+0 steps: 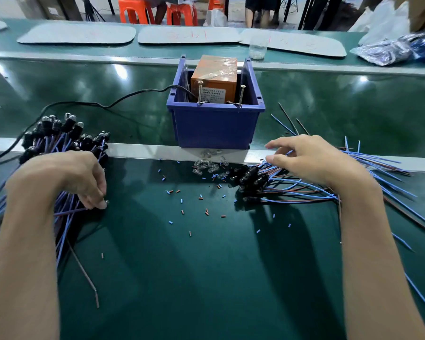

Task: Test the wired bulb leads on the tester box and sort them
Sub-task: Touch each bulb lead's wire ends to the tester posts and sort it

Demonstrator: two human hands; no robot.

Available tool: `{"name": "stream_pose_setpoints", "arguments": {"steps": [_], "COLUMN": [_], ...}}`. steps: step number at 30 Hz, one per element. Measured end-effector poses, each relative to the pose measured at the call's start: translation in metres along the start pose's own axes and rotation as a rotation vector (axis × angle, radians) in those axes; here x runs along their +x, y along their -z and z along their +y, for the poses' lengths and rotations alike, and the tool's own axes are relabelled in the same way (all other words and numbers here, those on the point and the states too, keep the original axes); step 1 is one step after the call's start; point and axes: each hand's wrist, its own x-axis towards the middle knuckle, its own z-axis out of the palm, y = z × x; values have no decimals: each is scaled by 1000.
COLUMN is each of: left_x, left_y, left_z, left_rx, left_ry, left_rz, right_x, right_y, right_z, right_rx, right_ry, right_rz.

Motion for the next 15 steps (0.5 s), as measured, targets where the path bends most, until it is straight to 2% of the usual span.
{"name": "stream_pose_setpoints", "arguments": {"steps": [2, 5, 7, 9, 11, 15], "left_x": [-7, -26, -40, -54, -68, -92], "left_y": [5, 10, 7, 0, -9, -33], "left_z": [6, 24, 42, 60, 82, 122], "left_rx": [26, 71, -29, -203, -420, -822], "left_ry": [-57, -163, -279, -457, -684, -1057], "left_rz": [142, 505, 791, 994, 1033, 818], "right_x": [0, -1, -4, -7, -9, -12], "right_y": [2, 3, 1, -2, -6, -18], "right_z": [-2, -9, -18, -27, -37, -57], "right_rx": [36, 143, 292, 426, 546, 782], "right_ry": [42, 143, 215, 284, 356, 526], "right_rz": [62, 191, 228, 215, 161, -76]}}
